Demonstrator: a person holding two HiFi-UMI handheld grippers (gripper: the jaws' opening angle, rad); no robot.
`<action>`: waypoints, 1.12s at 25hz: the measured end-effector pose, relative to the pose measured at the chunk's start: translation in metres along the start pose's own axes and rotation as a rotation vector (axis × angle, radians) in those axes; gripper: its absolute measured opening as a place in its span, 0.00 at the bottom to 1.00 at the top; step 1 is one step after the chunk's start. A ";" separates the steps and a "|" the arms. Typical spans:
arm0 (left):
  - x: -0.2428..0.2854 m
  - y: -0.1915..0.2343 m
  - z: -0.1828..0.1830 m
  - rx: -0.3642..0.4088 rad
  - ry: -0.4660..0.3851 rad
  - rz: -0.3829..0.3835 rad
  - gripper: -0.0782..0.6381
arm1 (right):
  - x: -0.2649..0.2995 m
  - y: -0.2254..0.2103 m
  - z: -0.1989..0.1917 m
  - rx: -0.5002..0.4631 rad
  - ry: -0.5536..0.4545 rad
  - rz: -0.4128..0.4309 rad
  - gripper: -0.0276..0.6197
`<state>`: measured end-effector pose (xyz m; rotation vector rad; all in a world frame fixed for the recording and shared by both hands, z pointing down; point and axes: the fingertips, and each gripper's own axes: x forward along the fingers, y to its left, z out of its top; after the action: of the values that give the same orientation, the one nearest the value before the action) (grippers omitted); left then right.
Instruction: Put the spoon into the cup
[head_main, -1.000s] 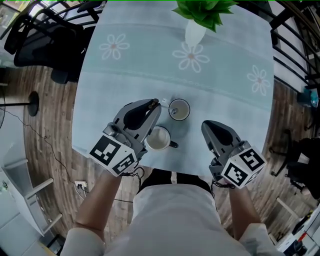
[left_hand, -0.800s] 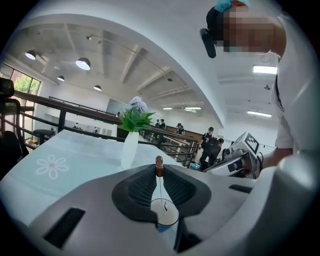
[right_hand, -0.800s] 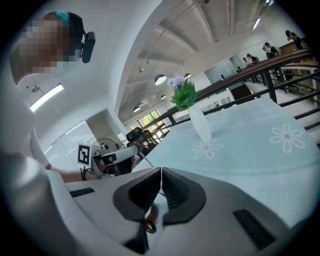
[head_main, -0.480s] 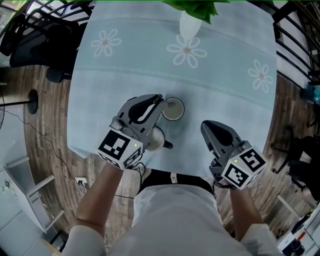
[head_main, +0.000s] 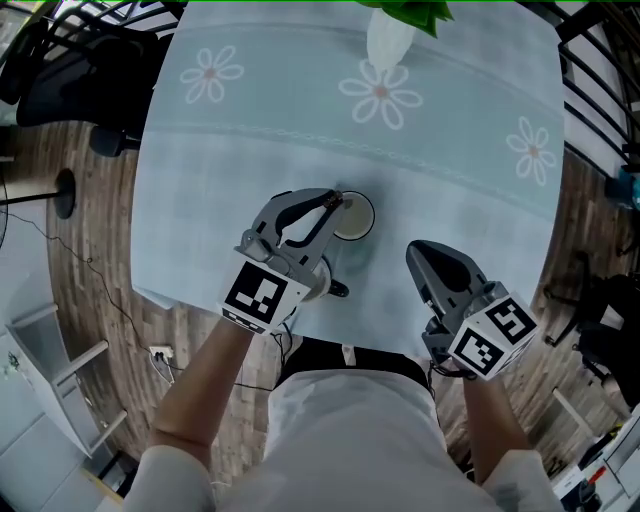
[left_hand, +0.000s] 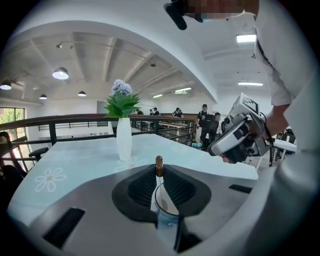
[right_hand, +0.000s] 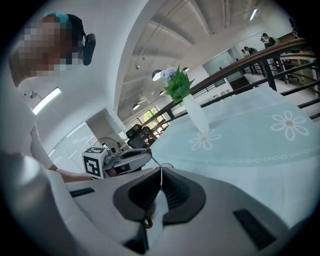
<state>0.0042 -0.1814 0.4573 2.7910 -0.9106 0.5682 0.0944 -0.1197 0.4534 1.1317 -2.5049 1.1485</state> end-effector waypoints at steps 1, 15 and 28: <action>0.000 -0.002 -0.002 0.017 0.004 -0.001 0.19 | 0.001 0.001 -0.001 0.003 0.002 0.000 0.08; 0.012 -0.025 -0.019 0.244 0.050 0.029 0.19 | 0.006 -0.005 -0.012 -0.005 0.023 -0.003 0.08; 0.015 -0.063 -0.028 0.305 0.071 -0.043 0.19 | 0.003 -0.004 -0.017 -0.008 0.026 0.010 0.08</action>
<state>0.0437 -0.1316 0.4874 3.0235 -0.8079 0.8587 0.0923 -0.1113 0.4683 1.0968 -2.4961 1.1465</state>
